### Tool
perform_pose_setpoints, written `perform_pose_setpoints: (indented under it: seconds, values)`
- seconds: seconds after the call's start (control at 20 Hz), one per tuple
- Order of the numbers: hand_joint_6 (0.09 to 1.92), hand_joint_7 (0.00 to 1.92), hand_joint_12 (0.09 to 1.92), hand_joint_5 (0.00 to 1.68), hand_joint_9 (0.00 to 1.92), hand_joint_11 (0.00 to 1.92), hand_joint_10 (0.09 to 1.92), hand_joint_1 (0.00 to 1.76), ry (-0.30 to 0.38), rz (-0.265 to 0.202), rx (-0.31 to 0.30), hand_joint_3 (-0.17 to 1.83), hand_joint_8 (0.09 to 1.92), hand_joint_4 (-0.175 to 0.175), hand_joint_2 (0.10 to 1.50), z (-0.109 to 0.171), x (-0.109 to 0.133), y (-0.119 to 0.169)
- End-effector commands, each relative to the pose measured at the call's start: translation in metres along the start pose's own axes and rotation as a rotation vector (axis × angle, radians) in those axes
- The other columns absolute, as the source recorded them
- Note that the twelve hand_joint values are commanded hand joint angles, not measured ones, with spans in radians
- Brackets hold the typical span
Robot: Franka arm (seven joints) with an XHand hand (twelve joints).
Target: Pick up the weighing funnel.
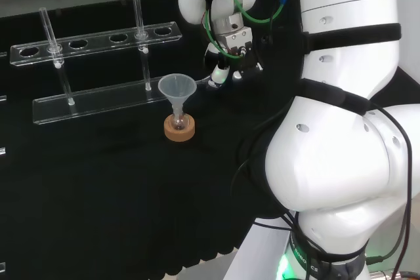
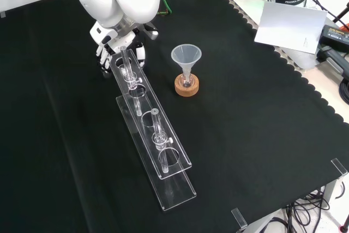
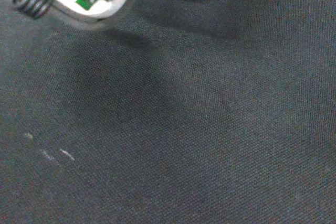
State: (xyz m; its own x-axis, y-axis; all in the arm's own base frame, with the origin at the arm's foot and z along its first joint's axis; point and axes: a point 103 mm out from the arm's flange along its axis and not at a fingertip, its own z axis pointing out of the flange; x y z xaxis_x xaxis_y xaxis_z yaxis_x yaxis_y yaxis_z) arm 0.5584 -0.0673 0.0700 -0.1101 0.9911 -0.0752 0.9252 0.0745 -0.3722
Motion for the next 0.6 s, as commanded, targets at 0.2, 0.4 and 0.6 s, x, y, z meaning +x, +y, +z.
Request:
perform_pose_setpoints:
  seconds: [0.2,0.4,0.6]
  values:
    - [0.27,0.49,1.28,0.74,0.72,0.46,0.52,0.93,0.006,0.003,-0.001,0.55,0.66,0.026,0.6,0.0015,-0.0035,0.0024]
    - [0.53,0.5,1.28,0.7,0.73,0.46,0.51,0.94,0.008,-0.001,-0.012,0.57,0.66,0.038,0.6,0.0021,-0.0086,0.0036]
    - [0.6,0.51,1.29,0.73,0.74,0.47,0.51,0.95,0.003,0.003,-0.015,0.58,0.67,0.046,0.6,0.0015,-0.0098,0.0033]
